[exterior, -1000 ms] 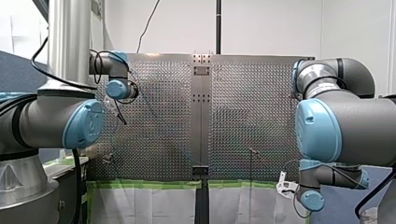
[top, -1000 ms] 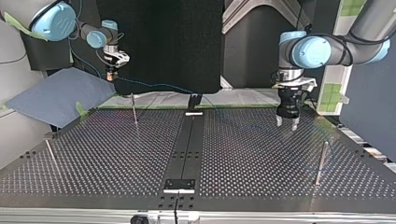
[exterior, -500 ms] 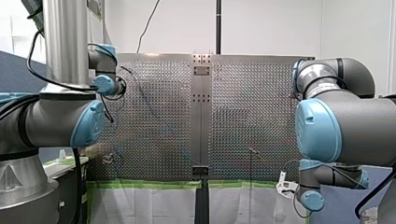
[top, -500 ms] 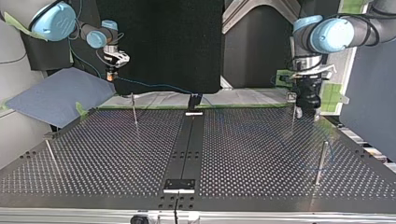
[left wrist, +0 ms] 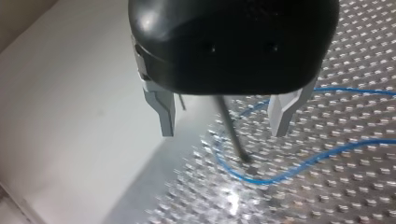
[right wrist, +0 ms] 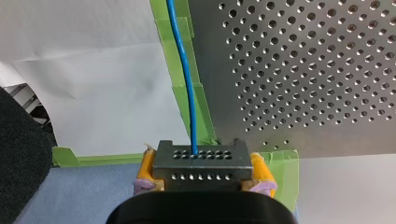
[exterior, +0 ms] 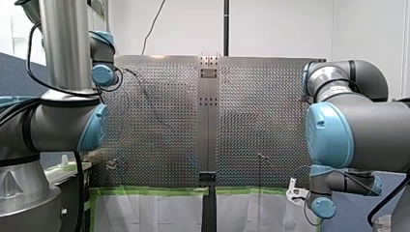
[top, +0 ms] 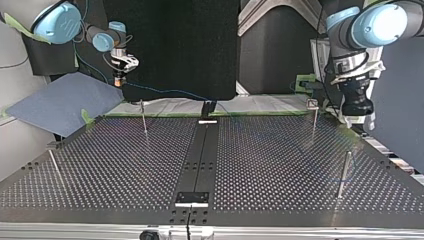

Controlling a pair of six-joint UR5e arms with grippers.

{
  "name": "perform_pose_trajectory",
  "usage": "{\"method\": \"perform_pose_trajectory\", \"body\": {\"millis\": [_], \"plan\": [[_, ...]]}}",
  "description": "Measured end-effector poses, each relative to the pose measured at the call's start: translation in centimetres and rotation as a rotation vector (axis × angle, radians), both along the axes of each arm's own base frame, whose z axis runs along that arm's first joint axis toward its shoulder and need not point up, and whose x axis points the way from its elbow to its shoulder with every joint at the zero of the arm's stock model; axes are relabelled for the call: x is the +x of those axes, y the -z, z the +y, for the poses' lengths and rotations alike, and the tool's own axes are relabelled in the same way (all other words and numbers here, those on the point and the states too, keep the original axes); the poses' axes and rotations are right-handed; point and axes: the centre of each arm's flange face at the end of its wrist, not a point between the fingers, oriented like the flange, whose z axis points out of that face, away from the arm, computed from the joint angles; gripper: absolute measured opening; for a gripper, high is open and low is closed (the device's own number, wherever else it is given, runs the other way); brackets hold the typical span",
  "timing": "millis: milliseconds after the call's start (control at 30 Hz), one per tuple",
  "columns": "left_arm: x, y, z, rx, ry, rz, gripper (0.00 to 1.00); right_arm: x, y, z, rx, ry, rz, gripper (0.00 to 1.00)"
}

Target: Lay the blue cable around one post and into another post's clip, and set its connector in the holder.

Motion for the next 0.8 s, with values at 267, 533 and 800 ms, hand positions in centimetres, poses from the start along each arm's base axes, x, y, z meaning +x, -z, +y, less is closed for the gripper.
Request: {"method": "perform_pose_trajectory", "body": {"millis": [267, 533, 800], "plan": [[-0.9, -5.1, 0.7, 0.062, -0.078, -0.050, 1.00, 0.0, -0.1, -0.3, -0.002, -0.001, 0.004, 0.00], [-1.2, -8.8, 0.9, 0.122, -0.146, -0.044, 1.00, -0.2, -0.1, -0.4, 0.002, -0.003, 0.014, 0.00], [0.1, -9.9, 0.7, 0.177, -0.146, 0.016, 1.00, 0.1, -0.2, -0.3, 0.003, -0.009, 0.015, 0.00]]}}
